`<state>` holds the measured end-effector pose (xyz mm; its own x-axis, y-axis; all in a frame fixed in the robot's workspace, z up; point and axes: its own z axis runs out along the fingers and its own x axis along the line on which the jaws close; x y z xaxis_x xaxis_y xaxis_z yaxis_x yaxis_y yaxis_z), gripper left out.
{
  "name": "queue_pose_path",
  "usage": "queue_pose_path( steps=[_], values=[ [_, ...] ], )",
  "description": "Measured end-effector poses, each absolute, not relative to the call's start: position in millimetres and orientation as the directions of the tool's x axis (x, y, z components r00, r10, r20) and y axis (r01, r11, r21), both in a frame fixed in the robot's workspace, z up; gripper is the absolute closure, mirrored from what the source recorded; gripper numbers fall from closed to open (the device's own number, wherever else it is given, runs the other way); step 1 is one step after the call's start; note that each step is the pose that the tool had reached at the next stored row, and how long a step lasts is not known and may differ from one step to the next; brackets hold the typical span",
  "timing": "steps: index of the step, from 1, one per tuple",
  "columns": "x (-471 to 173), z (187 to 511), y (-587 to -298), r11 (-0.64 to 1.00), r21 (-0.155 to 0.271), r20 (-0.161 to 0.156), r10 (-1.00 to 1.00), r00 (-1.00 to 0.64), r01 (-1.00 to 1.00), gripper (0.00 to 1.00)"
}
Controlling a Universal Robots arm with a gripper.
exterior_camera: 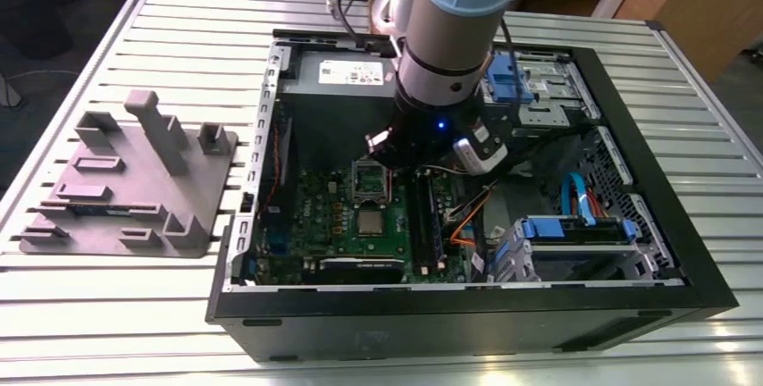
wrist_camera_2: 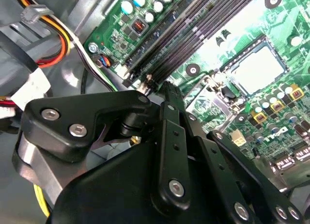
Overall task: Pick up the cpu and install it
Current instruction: 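Close the cpu cover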
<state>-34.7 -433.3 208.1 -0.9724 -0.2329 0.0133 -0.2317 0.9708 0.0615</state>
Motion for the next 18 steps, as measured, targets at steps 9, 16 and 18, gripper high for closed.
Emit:
queue_pose_path(
  steps=[9,16,18],
  values=[
    [-33.8,207.8,-425.9,0.971,0.063,0.013,-0.233,-0.972,-0.232,0.90],
    [-35.8,206.9,-423.3,0.971,0.063,0.011,-0.233,-0.972,-0.232,0.90],
    [-36.1,206.2,-422.3,0.971,0.063,0.010,-0.233,-0.972,-0.232,0.90]
  ],
)
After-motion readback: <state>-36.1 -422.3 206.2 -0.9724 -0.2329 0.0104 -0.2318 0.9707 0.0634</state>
